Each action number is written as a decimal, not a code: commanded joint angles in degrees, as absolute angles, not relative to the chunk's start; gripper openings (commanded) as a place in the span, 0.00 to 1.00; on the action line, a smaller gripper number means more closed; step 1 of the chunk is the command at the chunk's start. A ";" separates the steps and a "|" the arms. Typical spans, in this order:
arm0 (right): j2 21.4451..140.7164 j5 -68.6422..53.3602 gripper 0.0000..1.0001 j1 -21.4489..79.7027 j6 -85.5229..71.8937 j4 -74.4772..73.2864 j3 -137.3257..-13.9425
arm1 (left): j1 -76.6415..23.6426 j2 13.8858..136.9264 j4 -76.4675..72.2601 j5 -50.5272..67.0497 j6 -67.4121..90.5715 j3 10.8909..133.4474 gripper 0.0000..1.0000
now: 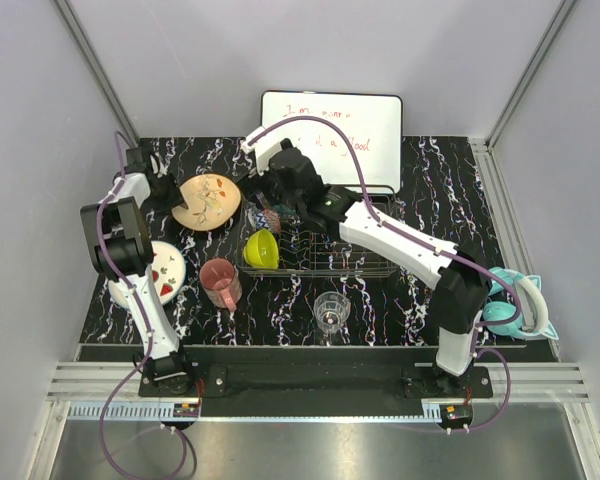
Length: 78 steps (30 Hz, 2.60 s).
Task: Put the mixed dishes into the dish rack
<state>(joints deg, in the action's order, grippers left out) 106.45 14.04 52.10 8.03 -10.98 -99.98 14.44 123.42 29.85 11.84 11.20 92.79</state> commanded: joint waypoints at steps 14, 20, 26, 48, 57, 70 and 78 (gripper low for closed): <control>102.39 13.89 1.00 50.63 6.33 -10.37 -100.02 | 15.29 121.21 31.99 16.97 12.66 91.95 0.00; 101.95 13.45 1.00 50.71 5.54 -11.07 -99.32 | 15.47 107.77 32.52 10.91 12.66 81.94 0.00; 99.85 12.66 1.00 50.63 4.04 -11.07 -97.12 | 15.56 91.34 32.52 8.53 12.74 70.95 0.00; 94.22 13.10 0.98 50.63 1.58 -9.14 -85.96 | 1.06 71.01 32.08 -22.05 8.88 74.79 0.00; 92.73 14.06 0.98 50.54 1.76 -8.53 -85.61 | -6.23 70.05 33.13 -29.61 0.89 82.53 0.00; 80.52 24.60 0.98 49.48 4.04 -4.05 -82.01 | -23.36 62.15 31.12 -39.89 -17.92 84.73 0.00; 74.36 28.12 0.98 48.78 4.83 -3.52 -79.37 | -39.09 59.77 29.89 -48.16 -30.56 84.55 0.00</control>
